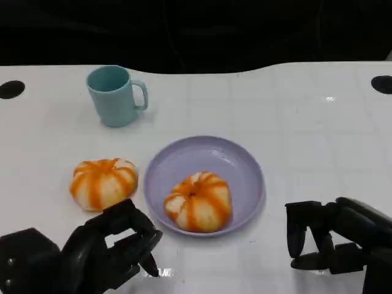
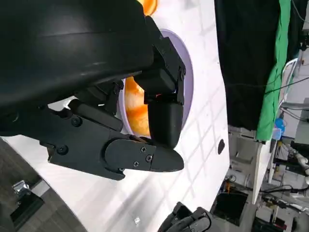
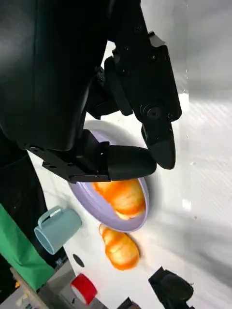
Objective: Grasp the bread from the table and place it into the plate.
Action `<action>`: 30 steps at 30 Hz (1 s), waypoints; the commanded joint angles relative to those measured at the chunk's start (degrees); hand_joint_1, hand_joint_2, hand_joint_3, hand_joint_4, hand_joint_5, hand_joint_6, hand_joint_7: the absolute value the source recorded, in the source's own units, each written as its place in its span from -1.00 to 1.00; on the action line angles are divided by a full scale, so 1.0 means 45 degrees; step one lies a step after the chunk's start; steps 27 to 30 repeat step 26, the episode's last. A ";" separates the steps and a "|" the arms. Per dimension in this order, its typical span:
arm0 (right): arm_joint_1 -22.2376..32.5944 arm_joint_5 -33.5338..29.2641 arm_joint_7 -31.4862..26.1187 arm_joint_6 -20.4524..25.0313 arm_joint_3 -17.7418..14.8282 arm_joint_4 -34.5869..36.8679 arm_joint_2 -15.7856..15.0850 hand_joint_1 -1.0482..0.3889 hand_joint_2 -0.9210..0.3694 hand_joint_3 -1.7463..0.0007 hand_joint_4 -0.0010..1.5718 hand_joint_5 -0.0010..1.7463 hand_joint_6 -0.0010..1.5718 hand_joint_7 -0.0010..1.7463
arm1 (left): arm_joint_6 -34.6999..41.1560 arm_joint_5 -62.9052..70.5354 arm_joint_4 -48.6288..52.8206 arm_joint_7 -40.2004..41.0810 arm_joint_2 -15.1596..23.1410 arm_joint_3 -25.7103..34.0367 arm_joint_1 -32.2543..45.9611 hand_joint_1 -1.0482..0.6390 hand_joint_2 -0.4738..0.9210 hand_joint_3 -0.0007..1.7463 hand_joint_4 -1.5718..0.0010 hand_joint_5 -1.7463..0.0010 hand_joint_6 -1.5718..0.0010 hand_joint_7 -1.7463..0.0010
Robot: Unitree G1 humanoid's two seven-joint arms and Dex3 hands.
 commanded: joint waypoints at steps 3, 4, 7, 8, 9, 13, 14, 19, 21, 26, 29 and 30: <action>-0.0449 0.0092 0.0360 -0.0218 0.0071 0.0446 -0.0218 0.01 -1.00 0.85 0.08 1.00 -0.17 1.00 | -0.0122 0.0003 0.0203 -0.0113 0.0227 0.0145 -0.0117 -0.41 1.00 -0.64 0.07 -1.00 0.13 -0.70; -0.0485 0.0052 0.0361 -0.0185 0.0088 0.0475 -0.0204 0.01 -0.99 0.86 0.08 1.00 -0.17 1.00 | -0.0111 0.0018 0.0223 -0.0103 0.0237 0.0147 -0.0132 -0.41 1.00 -0.64 0.07 -1.00 0.13 -0.70; -0.0598 -0.0045 0.0330 -0.0114 0.0156 0.0613 -0.0155 0.00 -0.99 0.87 0.08 1.00 -0.17 1.00 | -0.0190 0.0029 0.0344 -0.0127 0.0266 0.0177 -0.0175 -0.41 1.00 -0.63 0.07 -1.00 0.13 -0.70; -0.0630 -0.0037 0.0312 -0.0156 0.0176 0.0677 -0.0136 0.00 -0.99 0.87 0.08 1.00 -0.17 1.00 | -0.0220 0.0002 0.0410 -0.0143 0.0266 0.0200 -0.0197 -0.41 1.00 -0.63 0.07 -1.00 0.13 -0.70; -0.0650 -0.0028 0.0298 -0.0192 0.0189 0.0720 -0.0126 0.00 -0.99 0.87 0.08 1.00 -0.17 1.00 | -0.0237 -0.0019 0.0455 -0.0153 0.0265 0.0214 -0.0212 -0.42 1.00 -0.64 0.07 -1.00 0.13 -0.70; -0.0772 -0.0077 0.0280 -0.0221 0.0282 0.0901 -0.0075 0.00 -1.00 0.88 0.05 1.00 -0.19 1.00 | -0.0257 -0.0110 0.0608 -0.0160 0.0244 0.0290 -0.0282 -0.41 1.00 -0.66 0.07 -1.00 0.12 -0.69; -0.0791 -0.0120 0.0277 -0.0184 0.0301 0.0894 -0.0075 0.00 -1.00 0.88 0.04 1.00 -0.20 1.00 | -0.0259 -0.0135 0.0624 -0.0184 0.0247 0.0302 -0.0294 -0.41 1.00 -0.66 0.07 -1.00 0.12 -0.69; -0.0858 -0.0055 0.0252 -0.0193 0.0303 0.0977 -0.0022 0.02 -1.00 0.88 0.04 1.00 -0.21 1.00 | -0.0323 0.0018 0.0733 -0.0172 0.0317 0.0287 -0.0340 -0.43 1.00 -0.68 0.07 -1.00 0.12 -0.71; -0.0860 -0.0051 0.0258 -0.0101 0.0299 0.0952 -0.0009 0.02 -1.00 0.87 0.03 1.00 -0.22 1.00 | -0.0264 0.0029 0.0733 -0.0123 0.0315 0.0286 -0.0353 -0.44 1.00 -0.68 0.08 -1.00 0.12 -0.71; -0.0872 -0.0113 0.0267 -0.0046 0.0319 0.0940 -0.0021 0.02 -1.00 0.86 0.02 1.00 -0.24 1.00 | -0.0207 0.0005 0.0710 -0.0113 0.0317 0.0288 -0.0359 -0.43 1.00 -0.68 0.09 -1.00 0.13 -0.72; -0.0872 -0.0113 0.0267 -0.0046 0.0319 0.0940 -0.0021 0.02 -1.00 0.86 0.02 1.00 -0.24 1.00 | -0.0207 0.0005 0.0710 -0.0113 0.0317 0.0288 -0.0359 -0.43 1.00 -0.68 0.09 -1.00 0.13 -0.72; -0.0872 -0.0113 0.0267 -0.0046 0.0319 0.0940 -0.0021 0.02 -1.00 0.86 0.02 1.00 -0.24 1.00 | -0.0207 0.0005 0.0710 -0.0113 0.0317 0.0288 -0.0359 -0.43 1.00 -0.68 0.09 -1.00 0.13 -0.72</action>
